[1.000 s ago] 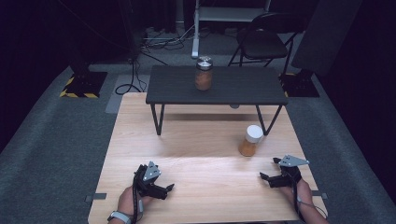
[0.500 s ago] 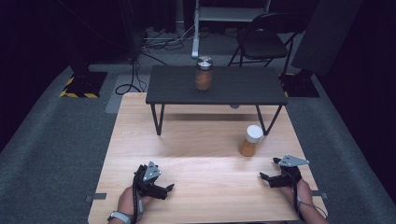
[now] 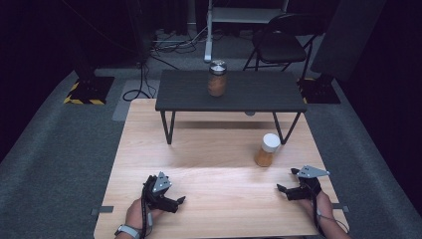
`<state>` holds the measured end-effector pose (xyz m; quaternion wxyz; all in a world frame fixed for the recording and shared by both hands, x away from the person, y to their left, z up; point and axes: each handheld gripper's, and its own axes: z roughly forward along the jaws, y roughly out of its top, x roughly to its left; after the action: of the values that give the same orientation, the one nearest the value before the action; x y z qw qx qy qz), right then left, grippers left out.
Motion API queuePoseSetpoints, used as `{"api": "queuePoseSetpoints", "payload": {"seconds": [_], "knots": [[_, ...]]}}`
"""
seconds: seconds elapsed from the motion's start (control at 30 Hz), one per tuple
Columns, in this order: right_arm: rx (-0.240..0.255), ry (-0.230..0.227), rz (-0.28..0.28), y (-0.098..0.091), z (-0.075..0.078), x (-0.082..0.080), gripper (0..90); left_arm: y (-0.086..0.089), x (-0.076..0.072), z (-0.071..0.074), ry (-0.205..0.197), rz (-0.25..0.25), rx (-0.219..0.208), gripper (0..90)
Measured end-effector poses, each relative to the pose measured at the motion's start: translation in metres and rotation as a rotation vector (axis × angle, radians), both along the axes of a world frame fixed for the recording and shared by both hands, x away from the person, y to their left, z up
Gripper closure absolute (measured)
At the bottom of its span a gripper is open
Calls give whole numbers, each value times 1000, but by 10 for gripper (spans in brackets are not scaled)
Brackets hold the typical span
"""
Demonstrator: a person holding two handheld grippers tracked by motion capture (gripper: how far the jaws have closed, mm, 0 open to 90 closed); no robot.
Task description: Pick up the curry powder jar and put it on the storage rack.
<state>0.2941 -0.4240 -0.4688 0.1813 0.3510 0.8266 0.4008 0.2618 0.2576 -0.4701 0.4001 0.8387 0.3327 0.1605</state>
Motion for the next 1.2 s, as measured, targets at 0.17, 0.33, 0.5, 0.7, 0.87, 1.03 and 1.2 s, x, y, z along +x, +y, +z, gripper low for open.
{"api": "queuePoseSetpoints", "payload": {"seconds": [0.17,0.33,0.5,0.7,0.87,1.03,1.2], "knots": [[0,1,0,0,0,0,48,0,0,0,-1,0,-2,0],[1,2,-1,0,0,0,48,0,0,0,-1,0,-2,0],[0,2,0,0,0,0,48,0,0,-1,-1,1,-3,0],[0,5,0,0,1,1,48,0,0,-1,-2,1,-2,0],[-4,12,5,0,2,2,46,0,0,-1,-2,1,-2,0],[-16,22,11,1,5,3,47,0,0,0,-2,2,-2,0],[-28,29,14,2,10,3,46,0,0,0,-2,3,-2,0]]}}
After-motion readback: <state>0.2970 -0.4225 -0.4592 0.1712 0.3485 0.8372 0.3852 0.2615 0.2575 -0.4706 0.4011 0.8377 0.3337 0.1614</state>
